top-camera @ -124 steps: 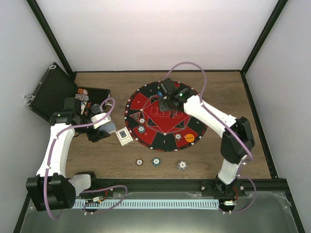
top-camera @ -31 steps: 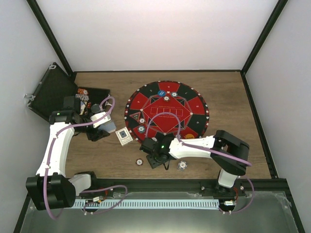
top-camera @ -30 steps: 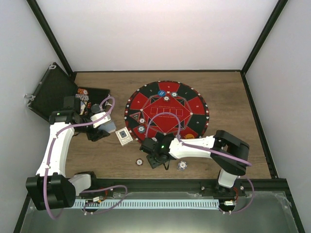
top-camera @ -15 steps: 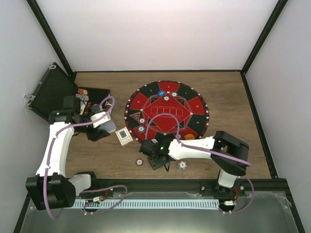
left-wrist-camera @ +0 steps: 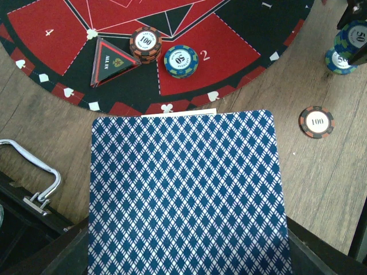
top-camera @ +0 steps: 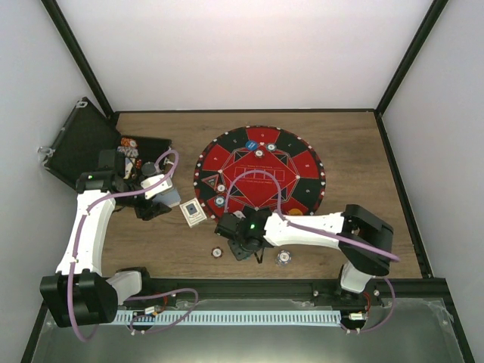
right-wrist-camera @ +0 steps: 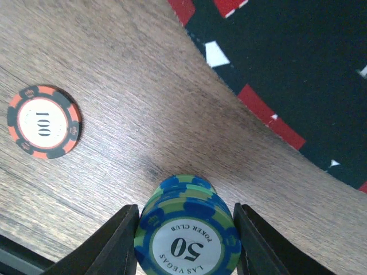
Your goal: Distribute texas hold em gaming equipment
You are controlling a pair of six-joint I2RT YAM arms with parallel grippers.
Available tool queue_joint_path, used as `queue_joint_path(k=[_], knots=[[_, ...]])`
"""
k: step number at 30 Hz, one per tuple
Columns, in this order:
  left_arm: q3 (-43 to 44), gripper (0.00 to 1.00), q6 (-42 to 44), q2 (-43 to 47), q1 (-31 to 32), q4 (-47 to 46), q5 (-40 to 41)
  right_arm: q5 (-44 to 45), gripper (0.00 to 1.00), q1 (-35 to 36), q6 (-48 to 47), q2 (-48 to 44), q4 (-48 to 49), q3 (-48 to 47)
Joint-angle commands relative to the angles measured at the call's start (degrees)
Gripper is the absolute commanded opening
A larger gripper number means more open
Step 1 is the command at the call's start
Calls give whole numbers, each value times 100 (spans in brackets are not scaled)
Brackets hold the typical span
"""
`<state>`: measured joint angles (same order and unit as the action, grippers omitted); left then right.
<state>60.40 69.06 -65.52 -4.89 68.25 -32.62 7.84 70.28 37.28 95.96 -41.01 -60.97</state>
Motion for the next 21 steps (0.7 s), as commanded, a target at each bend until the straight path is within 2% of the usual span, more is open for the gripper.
queue_joint_path(k=[1,5,10,14,21], knots=[[137,11,129,13,-30,29,-253,338,34,-145,-40,-269,-380,-354],[116,11,161,30,-30,47,-227,475,34,-810,-218,-555,-542,-346],[112,11,178,47,-30,82,-233,468,34,-2237,-747,-997,-305,-174],[111,11,173,82,-25,68,-249,466,34,-3113,-1138,-945,-106,-164],[120,11,186,57,-30,65,-250,251,34,-3790,-1412,-394,378,-169]])
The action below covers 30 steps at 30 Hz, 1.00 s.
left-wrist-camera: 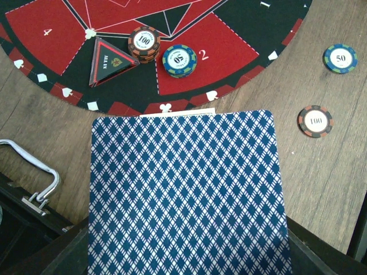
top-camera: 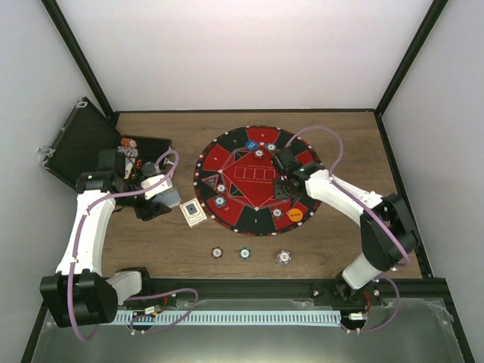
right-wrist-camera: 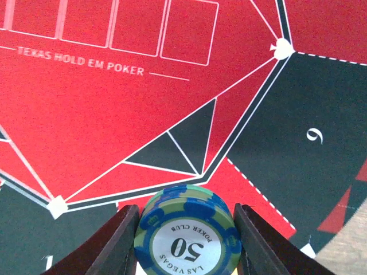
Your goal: Distribute texas hold em gaming equipment
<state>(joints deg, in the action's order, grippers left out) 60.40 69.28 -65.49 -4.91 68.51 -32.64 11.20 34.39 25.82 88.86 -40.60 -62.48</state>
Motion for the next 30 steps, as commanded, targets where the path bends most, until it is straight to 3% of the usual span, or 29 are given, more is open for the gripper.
queue_joint_path(k=[1,19,20,22,30], knots=[[108,11,168,54,-28,36,-251,-128,34,-259,-281,384,397,0],[109,11,205,21,-28,-7,-257,-75,33,-468,-159,1209,938,524],[107,11,199,13,-28,-19,-258,-74,35,-468,-157,1232,931,526],[102,11,215,4,-32,-10,-262,-66,48,-471,-136,1248,901,503],[160,11,300,-109,-27,80,-210,219,72,-461,-37,463,499,270]])
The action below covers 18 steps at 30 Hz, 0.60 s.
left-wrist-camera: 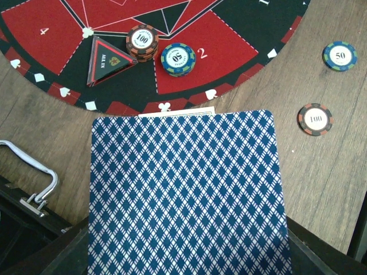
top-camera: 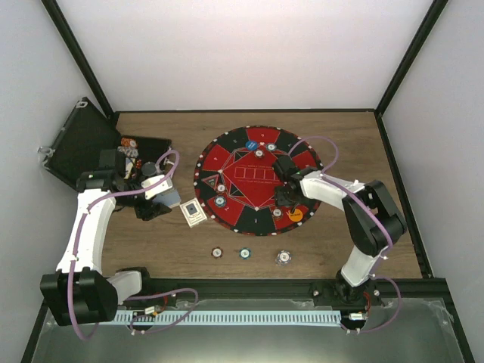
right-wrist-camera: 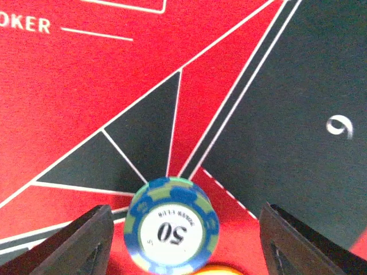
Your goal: Distribute texas hold em gaming equipment
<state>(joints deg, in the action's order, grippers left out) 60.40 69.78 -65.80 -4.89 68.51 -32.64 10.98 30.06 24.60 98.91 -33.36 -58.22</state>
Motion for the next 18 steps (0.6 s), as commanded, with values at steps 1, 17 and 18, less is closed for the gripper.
queue_joint_path(k=[1,17,18], knots=[[172,11,257,-89,-28,97,-196,227,73,-8,99,-714,-280,-170],[110,11,203,-23,-30,95,-171,282,95,2296,1418,-1954,-1645,49],[104,11,202,-11,-28,98,-178,282,95,2461,1513,-1954,-1764,29]])
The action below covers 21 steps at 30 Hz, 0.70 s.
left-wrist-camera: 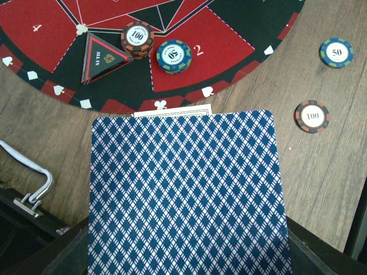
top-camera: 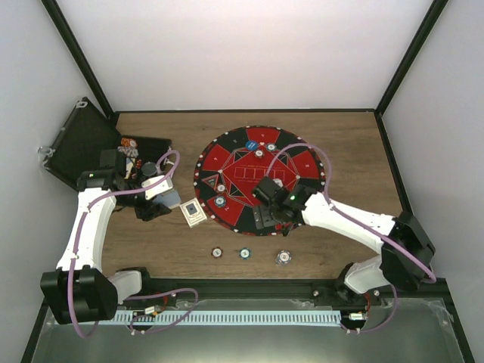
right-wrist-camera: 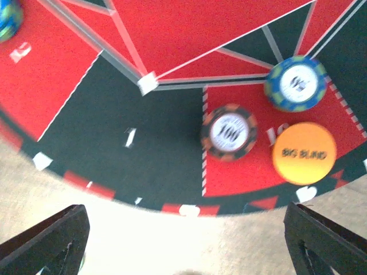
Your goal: Distribute texas hold em gaming equipment
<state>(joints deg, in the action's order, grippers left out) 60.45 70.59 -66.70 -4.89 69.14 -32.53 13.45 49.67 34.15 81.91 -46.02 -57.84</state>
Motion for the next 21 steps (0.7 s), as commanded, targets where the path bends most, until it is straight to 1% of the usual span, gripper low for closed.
queue_joint_path(k=[1,5,9,18,21], knots=[[110,11,114,92,-30,33,-198,41,95,666,707,-253,-632,-36],[93,11,122,113,-34,27,-200,-65,96,1274,1148,-316,-848,99],[99,11,115,113,-28,69,-286,-301,95,1602,1445,-392,-803,436],[71,11,134,125,-30,30,-272,-334,91,1703,1847,-797,-1096,914],[58,11,137,124,-30,9,-248,-414,89,1704,1905,-896,-1057,1059]])
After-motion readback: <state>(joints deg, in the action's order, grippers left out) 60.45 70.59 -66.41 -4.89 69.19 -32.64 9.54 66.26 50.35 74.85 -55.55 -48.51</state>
